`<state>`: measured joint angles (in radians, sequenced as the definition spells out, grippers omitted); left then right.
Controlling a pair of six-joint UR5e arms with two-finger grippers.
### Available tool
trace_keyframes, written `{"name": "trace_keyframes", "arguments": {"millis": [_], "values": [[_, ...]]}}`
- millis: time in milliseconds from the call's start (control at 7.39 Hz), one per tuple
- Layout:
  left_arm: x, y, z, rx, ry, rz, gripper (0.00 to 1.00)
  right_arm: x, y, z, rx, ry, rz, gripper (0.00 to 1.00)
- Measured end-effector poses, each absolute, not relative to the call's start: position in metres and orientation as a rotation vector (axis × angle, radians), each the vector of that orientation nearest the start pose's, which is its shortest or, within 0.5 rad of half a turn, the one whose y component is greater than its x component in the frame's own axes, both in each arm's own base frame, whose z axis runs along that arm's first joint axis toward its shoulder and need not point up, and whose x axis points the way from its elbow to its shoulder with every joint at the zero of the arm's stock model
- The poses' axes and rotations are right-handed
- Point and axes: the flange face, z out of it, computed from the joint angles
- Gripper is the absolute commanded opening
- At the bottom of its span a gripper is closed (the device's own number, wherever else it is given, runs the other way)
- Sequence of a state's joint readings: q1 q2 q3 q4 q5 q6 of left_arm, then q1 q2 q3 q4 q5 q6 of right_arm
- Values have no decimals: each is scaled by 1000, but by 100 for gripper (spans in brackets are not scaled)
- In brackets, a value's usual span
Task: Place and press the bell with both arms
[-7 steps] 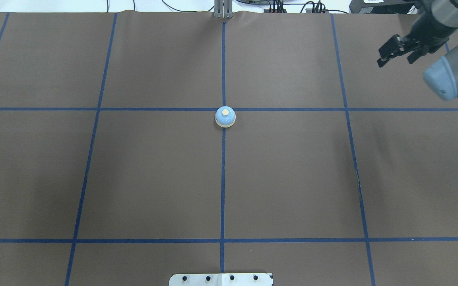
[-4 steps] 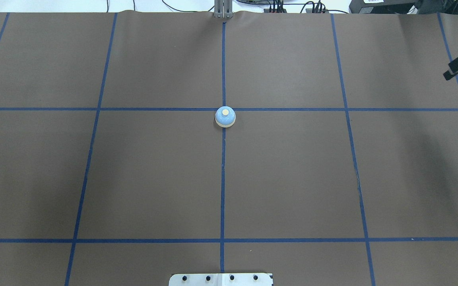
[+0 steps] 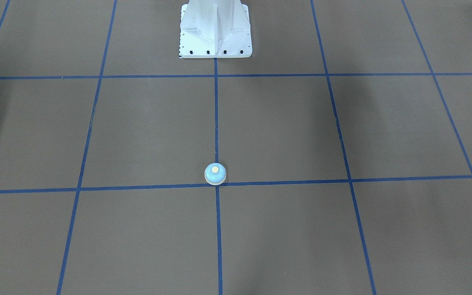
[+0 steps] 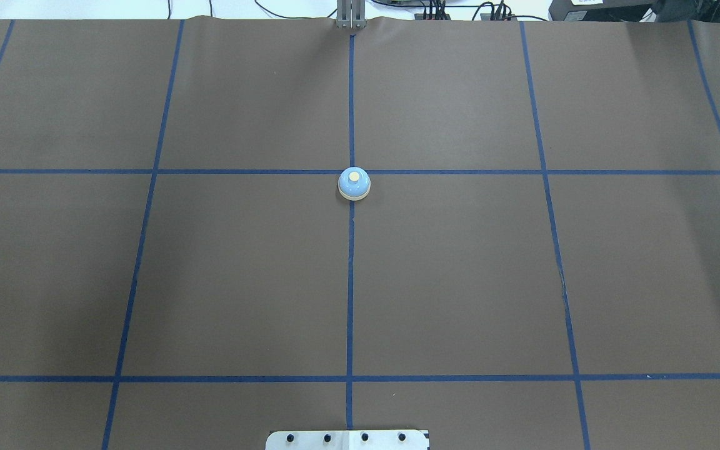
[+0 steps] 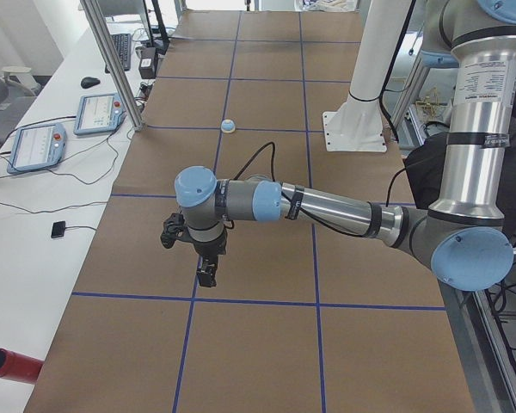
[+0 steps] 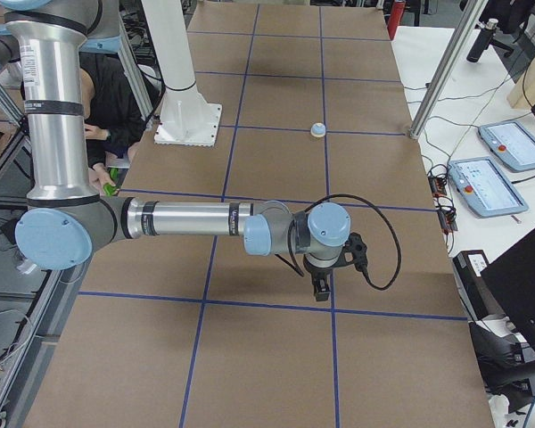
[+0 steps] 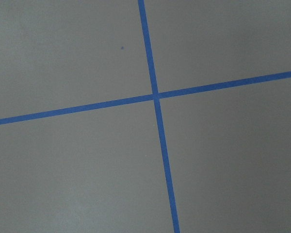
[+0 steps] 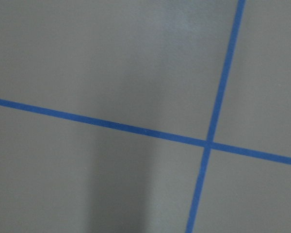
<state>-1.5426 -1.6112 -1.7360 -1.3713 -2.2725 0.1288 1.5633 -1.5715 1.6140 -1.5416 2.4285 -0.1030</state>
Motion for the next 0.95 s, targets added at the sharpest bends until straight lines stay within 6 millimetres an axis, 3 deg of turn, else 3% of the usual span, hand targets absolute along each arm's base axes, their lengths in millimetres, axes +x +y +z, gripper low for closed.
{"name": "trace_keyframes", "arguments": {"millis": [271, 406, 677, 948], "values": [[-55, -502, 584, 39, 699, 151, 100, 59, -457, 609, 52, -851, -107, 99], [-55, -502, 585, 38, 697, 151, 100, 58, -439, 610, 16, -845, -95, 99], [-57, -502, 586, 36, 697, 148, 100, 58, -424, 621, -26, -834, -73, 99], [-61, -499, 588, 33, 700, 138, 100, 58, -424, 624, -30, -832, -70, 99]]}}
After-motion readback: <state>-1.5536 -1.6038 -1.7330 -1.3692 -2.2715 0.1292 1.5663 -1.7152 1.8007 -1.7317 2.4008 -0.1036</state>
